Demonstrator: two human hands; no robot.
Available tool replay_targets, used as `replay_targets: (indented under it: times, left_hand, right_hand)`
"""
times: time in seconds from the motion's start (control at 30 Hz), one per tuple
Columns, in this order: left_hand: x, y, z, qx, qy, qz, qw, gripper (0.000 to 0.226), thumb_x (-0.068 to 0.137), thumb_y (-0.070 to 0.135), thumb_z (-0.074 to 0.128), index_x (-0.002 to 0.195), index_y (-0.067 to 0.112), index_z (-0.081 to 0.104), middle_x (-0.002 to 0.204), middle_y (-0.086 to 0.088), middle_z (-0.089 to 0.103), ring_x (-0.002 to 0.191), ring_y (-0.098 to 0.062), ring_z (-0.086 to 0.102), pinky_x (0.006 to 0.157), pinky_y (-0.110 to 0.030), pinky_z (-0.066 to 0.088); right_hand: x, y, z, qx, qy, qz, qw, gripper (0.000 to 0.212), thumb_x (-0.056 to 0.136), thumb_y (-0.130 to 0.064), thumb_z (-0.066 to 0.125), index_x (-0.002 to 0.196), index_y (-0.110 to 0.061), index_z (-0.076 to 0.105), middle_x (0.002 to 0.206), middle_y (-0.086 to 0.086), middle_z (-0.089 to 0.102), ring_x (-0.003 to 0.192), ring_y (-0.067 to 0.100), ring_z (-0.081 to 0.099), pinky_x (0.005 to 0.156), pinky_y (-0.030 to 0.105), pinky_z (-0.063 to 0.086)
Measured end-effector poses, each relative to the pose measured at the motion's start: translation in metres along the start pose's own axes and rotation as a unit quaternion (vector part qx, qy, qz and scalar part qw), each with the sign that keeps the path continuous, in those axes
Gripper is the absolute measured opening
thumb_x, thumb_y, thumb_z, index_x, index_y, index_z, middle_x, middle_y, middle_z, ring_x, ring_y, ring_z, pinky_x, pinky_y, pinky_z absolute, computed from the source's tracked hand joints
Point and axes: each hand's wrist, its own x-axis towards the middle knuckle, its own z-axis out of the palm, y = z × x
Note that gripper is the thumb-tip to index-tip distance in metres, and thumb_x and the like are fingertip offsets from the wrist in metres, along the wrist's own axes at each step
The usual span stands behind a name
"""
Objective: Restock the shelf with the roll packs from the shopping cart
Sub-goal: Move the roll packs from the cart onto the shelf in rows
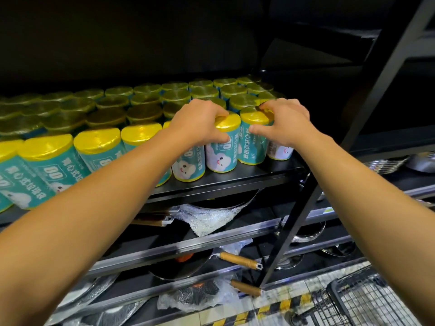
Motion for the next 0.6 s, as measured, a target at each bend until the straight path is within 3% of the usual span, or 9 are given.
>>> replay_targets:
  times: [0.1, 0.23, 0.33, 0.47, 0.6]
  left_hand:
    - [0.001, -0.004, 0.002, -0.01, 0.003, 0.001, 1.0, 0.073, 0.075, 0.048, 0.078, 0.142, 0.032, 0.053, 0.141, 0.001, 0.057, 0.126, -0.025, 0.054, 0.096, -0.041, 0.05]
    - [0.003, -0.005, 0.005, -0.014, 0.002, 0.002, 1.0, 0.073, 0.075, 0.047, 0.078, 0.142, 0.031, 0.053, 0.141, 0.001, 0.057, 0.125, -0.025, 0.054, 0.096, -0.042, 0.051]
    - [0.004, -0.005, 0.006, -0.013, 0.0, -0.002, 1.0, 0.074, 0.075, 0.048, 0.078, 0.142, 0.032, 0.052, 0.14, 0.001, 0.058, 0.123, -0.026, 0.055, 0.095, -0.043, 0.052]
    - [0.005, -0.006, 0.005, -0.005, -0.009, 0.006, 1.0, 0.075, 0.075, 0.051, 0.076, 0.142, 0.031, 0.051, 0.139, 0.001, 0.057, 0.124, -0.026, 0.054, 0.096, -0.044, 0.051]
    - [0.011, 0.004, 0.002, -0.012, 0.032, 0.05, 0.998, 0.07, 0.077, 0.055, 0.071, 0.14, 0.03, 0.053, 0.139, 0.001, 0.058, 0.127, -0.025, 0.053, 0.099, -0.046, 0.049]
  right_hand:
    - [0.002, 0.002, -0.001, 0.008, 0.003, -0.014, 1.0, 0.067, 0.084, -0.059, 0.069, 0.141, -0.029, 0.053, 0.141, 0.002, 0.054, 0.137, 0.032, 0.035, 0.111, 0.047, 0.032]
    - [0.001, 0.017, -0.012, 0.03, -0.06, -0.053, 0.996, 0.054, 0.094, -0.035, 0.067, 0.144, -0.041, 0.049, 0.153, -0.007, 0.042, 0.142, 0.029, 0.024, 0.117, 0.045, 0.022]
    - [-0.002, 0.023, -0.017, 0.037, -0.068, -0.065, 0.995, 0.053, 0.097, -0.022, 0.063, 0.143, -0.045, 0.049, 0.151, -0.009, 0.04, 0.139, 0.029, 0.025, 0.117, 0.044, 0.023]
    - [-0.012, 0.019, -0.012, 0.058, -0.022, -0.052, 0.997, 0.054, 0.094, -0.021, 0.064, 0.143, -0.041, 0.05, 0.147, -0.006, 0.043, 0.138, 0.028, 0.028, 0.115, 0.044, 0.026]
    - [-0.025, 0.021, 0.004, 0.113, 0.086, -0.014, 0.99, 0.063, 0.085, -0.023, 0.07, 0.144, -0.024, 0.05, 0.144, 0.003, 0.045, 0.136, 0.031, 0.035, 0.111, 0.036, 0.027]
